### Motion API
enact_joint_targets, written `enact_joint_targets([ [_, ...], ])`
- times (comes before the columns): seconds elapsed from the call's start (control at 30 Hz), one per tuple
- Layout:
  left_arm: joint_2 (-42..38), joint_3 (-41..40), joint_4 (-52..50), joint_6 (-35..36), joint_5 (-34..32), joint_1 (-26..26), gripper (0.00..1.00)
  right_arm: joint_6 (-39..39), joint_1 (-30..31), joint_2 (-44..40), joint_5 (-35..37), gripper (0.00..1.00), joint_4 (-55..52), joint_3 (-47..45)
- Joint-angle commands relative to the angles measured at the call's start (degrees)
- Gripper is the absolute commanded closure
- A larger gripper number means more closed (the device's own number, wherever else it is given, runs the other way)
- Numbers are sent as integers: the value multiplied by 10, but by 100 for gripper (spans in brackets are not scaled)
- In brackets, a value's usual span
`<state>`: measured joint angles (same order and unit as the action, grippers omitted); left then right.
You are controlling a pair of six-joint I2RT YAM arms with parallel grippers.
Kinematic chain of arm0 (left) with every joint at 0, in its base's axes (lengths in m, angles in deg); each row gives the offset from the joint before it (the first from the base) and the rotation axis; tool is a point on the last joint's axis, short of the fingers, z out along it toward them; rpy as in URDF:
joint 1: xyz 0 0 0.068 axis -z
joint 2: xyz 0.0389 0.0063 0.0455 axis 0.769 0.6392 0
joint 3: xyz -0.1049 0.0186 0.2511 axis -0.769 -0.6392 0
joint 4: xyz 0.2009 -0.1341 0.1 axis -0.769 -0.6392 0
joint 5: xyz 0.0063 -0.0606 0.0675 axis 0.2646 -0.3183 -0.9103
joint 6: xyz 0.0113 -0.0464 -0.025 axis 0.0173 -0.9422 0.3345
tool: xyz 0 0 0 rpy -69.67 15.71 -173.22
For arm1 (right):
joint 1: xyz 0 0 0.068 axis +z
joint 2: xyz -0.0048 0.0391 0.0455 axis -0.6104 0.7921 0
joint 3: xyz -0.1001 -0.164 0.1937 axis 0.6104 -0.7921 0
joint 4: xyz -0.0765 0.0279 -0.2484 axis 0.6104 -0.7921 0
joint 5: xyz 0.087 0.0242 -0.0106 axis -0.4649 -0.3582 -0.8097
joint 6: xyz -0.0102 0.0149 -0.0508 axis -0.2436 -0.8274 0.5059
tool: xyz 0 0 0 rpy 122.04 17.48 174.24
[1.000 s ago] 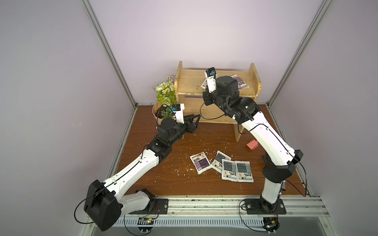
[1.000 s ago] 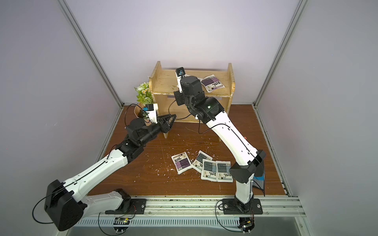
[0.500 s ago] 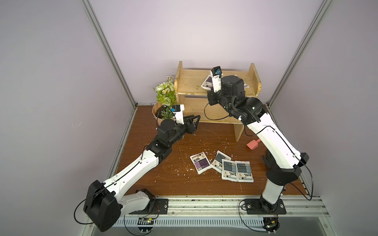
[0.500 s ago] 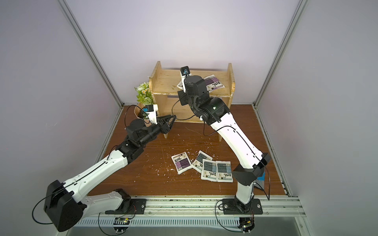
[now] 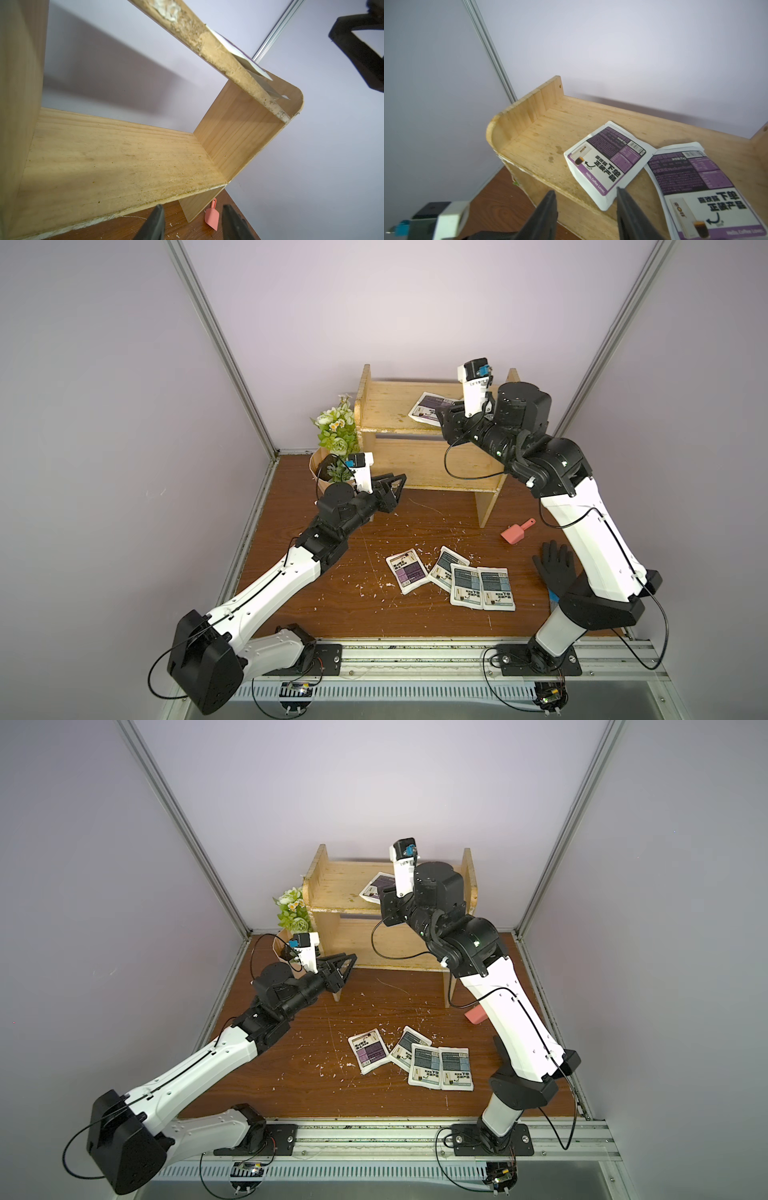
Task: Place the bagged coffee beans on the shelf by color
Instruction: Place the bagged coffee beans on the shelf.
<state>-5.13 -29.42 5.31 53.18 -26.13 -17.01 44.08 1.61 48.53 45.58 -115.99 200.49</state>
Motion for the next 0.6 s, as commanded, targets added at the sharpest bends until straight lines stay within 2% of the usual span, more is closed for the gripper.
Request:
enact_joint_targets([
  [0.0, -14, -2, 11, 14, -4, -4, 52, -76, -41, -25, -117, 51, 20, -19],
  [0.03, -14, -2, 13, 13, -5, -4, 52, -84, -46, -20, -141, 56, 22, -21],
  [0.13, -10, -2, 19, 9, -2, -5, 52, -99, -47, 3, -180, 85, 10, 1],
  [0.2, -7, -3, 23, 7, 1, -5, 52, -106, -47, 19, -197, 92, 0, 14],
  [0.43, -17, -21, 29, 3, -11, -5, 52, -106, -40, 40, -198, 94, -18, 9],
  [0.57, -24, -33, 31, 5, -15, -4, 52, -95, -28, 66, -174, 95, -39, 36],
])
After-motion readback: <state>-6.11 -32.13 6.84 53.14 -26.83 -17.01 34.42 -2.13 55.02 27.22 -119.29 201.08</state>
